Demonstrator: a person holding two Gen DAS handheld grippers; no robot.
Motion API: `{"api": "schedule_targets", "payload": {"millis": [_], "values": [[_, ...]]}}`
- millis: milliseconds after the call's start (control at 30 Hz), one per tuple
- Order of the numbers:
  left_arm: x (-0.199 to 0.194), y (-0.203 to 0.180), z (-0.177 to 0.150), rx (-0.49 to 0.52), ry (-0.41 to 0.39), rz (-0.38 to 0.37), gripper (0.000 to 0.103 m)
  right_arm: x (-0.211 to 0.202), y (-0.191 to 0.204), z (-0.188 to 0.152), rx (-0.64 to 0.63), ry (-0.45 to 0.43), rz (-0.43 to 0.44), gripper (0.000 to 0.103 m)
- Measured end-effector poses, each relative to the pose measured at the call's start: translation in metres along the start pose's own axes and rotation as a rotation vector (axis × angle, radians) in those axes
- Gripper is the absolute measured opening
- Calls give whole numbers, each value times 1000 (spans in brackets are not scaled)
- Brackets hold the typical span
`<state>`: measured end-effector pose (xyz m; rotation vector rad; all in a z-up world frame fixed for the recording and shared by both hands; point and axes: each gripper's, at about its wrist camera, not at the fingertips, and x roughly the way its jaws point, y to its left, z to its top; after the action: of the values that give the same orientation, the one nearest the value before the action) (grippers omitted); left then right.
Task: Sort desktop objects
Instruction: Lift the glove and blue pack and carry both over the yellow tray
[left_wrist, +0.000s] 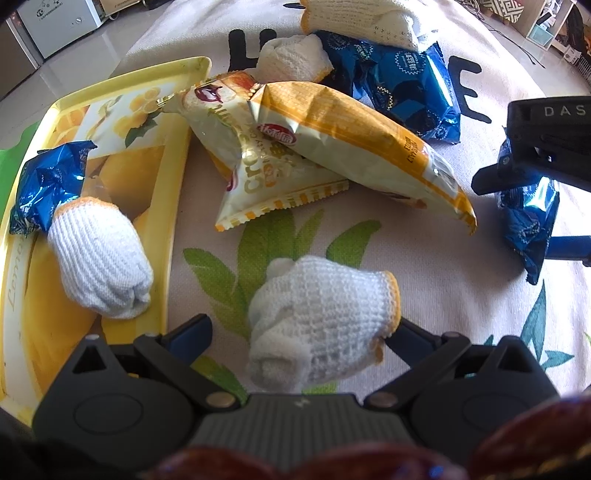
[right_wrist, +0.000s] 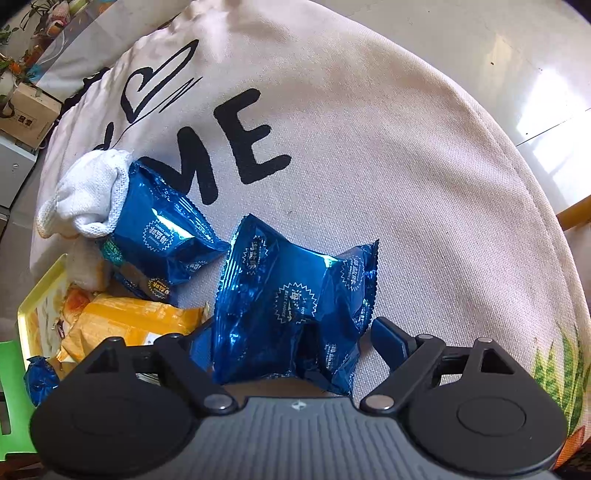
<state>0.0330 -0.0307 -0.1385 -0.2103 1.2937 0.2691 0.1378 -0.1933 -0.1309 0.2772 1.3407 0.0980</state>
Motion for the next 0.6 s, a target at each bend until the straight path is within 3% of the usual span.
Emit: {"api": "schedule_targets", "payload": {"millis": [467, 600], "values": [[-2, -4, 0, -6, 24, 4, 103, 1, 8, -2, -59, -27, -21, 90], [-6, -6, -1, 0, 21, 2, 103, -1, 8, -2, -76, -45, -36, 83]]}}
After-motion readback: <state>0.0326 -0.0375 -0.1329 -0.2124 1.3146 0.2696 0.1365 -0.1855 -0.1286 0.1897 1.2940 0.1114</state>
